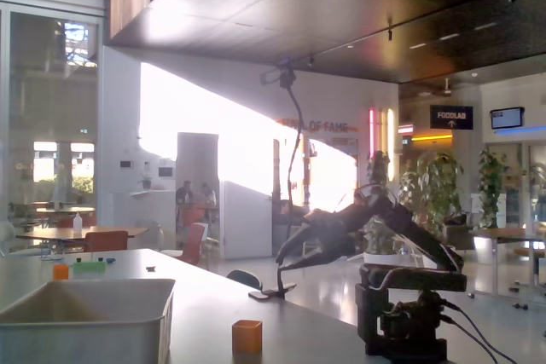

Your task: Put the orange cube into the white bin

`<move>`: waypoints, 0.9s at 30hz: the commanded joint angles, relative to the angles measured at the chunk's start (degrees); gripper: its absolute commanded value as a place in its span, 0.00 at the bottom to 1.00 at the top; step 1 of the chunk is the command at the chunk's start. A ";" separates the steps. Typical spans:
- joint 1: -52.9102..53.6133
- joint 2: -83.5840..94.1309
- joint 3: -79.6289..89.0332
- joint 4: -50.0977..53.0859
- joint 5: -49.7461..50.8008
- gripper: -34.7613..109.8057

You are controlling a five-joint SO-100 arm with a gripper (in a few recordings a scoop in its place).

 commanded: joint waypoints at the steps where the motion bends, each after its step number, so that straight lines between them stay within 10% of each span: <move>1: 2.81 -11.78 -6.94 -0.35 0.35 0.27; 17: 15.47 -77.70 -54.32 29.36 13.97 0.29; 27: 15.73 -84.64 -55.02 29.36 14.41 0.58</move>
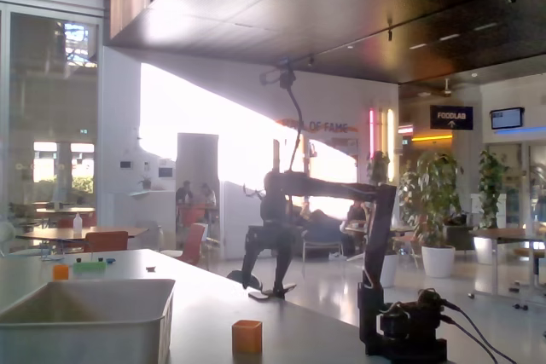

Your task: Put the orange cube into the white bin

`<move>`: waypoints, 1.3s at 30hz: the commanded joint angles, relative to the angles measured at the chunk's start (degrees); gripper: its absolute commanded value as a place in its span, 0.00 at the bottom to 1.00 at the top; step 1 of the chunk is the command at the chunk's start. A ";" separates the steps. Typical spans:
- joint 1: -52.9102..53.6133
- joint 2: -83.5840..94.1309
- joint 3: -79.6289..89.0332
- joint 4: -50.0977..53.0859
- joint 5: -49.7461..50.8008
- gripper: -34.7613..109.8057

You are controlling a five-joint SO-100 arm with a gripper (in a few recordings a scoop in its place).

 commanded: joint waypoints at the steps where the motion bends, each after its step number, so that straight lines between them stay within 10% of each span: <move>1: 0.26 -2.02 -1.76 0.18 0.26 0.62; 12: 0.26 -16.88 -2.55 -0.09 1.41 0.83; 39: 1.58 -28.13 -1.67 -11.87 1.41 0.82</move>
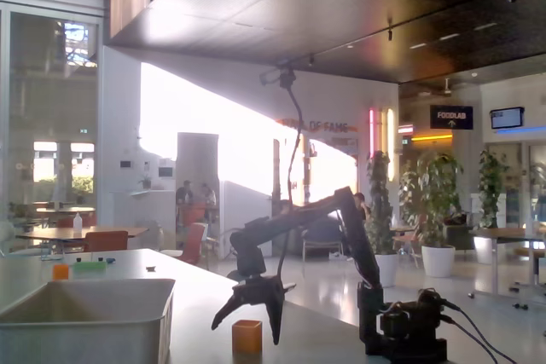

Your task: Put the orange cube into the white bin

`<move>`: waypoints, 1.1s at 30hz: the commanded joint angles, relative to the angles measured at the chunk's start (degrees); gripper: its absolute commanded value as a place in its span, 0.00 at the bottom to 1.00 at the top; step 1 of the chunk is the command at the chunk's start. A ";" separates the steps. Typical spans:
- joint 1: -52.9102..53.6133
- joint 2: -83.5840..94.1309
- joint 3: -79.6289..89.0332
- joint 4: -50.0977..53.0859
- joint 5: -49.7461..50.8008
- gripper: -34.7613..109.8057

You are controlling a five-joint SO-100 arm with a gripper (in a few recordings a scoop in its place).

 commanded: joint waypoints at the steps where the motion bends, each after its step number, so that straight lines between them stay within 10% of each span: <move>1: 0.62 0.09 -1.14 -0.35 0.18 0.82; 33: 1.32 0.35 -0.62 -1.85 -0.70 0.41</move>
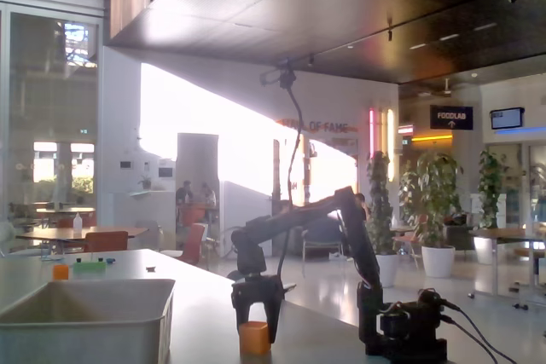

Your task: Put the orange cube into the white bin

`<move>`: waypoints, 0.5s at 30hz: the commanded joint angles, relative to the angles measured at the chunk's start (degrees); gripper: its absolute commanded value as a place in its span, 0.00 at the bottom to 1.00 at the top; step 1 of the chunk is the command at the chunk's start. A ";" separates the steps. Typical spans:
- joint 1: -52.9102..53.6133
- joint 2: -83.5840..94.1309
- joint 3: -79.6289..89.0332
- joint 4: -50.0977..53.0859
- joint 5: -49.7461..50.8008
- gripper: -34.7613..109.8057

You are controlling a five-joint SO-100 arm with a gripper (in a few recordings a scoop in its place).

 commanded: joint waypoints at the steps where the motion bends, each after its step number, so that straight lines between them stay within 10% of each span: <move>1: -0.44 0.53 -0.35 -0.18 -0.35 0.40; 15: 2.55 1.58 -1.49 -0.26 -0.35 0.39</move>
